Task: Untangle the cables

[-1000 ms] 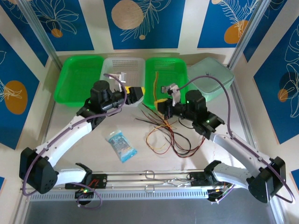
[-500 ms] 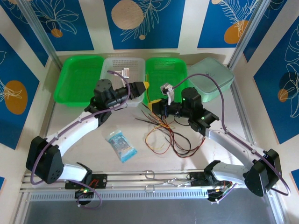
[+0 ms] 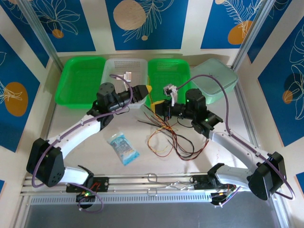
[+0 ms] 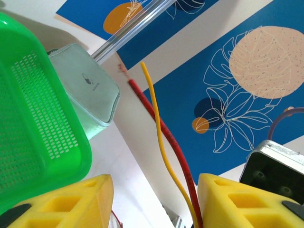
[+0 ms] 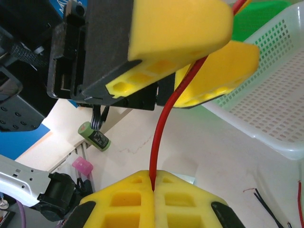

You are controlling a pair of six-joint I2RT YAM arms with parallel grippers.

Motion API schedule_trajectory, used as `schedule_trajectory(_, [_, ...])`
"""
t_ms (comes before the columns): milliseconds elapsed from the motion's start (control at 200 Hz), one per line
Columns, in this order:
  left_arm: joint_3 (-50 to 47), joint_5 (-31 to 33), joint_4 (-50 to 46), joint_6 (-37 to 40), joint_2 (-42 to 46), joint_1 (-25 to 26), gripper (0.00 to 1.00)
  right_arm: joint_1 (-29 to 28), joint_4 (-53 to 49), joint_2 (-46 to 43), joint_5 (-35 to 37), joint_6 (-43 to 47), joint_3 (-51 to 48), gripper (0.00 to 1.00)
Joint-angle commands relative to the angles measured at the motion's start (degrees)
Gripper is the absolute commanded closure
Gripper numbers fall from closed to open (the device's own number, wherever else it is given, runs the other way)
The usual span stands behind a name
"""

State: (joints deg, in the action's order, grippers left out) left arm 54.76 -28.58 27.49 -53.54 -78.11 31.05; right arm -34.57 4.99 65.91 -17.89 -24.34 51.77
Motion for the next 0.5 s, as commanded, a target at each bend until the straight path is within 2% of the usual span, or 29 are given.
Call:
schedule_trajectory(0, [-0.6, 0.7, 2.0, -0.2, 1.8, 0.2, 0.48, 0.8, 1.6, -0.7, -1.4, -1.3, -1.0, 1.0])
schedule_trajectory(290, [-2.5, 2.5, 3.5, -1.1, 3.0, -0.4, 0.43, 1.8, 1.8, -0.5, -2.4, -1.9, -1.6, 1.0])
schedule_trajectory(495, [-2.2, 1.6, 2.9, -0.9, 1.9, -0.5, 0.49, 1.9, 1.6, -0.4, -4.1, -2.0, -1.4, 1.0])
